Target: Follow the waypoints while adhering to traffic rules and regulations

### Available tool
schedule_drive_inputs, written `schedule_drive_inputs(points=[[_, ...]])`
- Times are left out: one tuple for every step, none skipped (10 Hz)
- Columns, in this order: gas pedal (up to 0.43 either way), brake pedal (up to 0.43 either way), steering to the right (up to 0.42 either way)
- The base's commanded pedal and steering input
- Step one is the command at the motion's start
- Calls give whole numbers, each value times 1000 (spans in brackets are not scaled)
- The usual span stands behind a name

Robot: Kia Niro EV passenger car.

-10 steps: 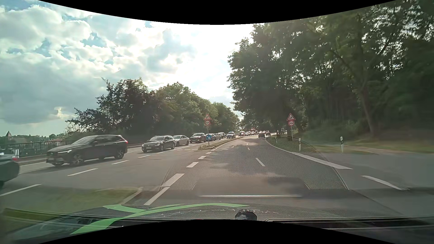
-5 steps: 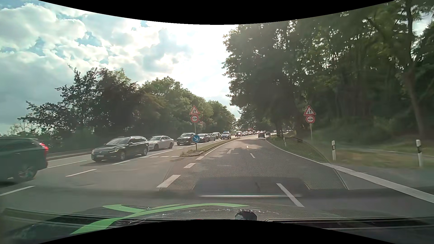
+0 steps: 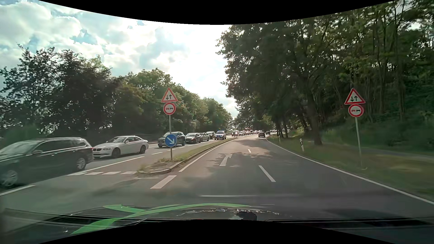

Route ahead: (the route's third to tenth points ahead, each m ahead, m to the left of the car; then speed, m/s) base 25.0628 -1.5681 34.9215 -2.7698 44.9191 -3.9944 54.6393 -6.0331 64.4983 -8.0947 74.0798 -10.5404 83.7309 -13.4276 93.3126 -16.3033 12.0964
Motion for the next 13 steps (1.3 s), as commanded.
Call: schedule_drive_inputs(points=[[157,0,12],[157,0,13],[157,0,13],[157,0,14],[157,0,13],[157,0,14],[157,0,14],[157,0,14],[157,0,14],[157,0,14],[157,0,14],[157,0,14],[157,0,13]])
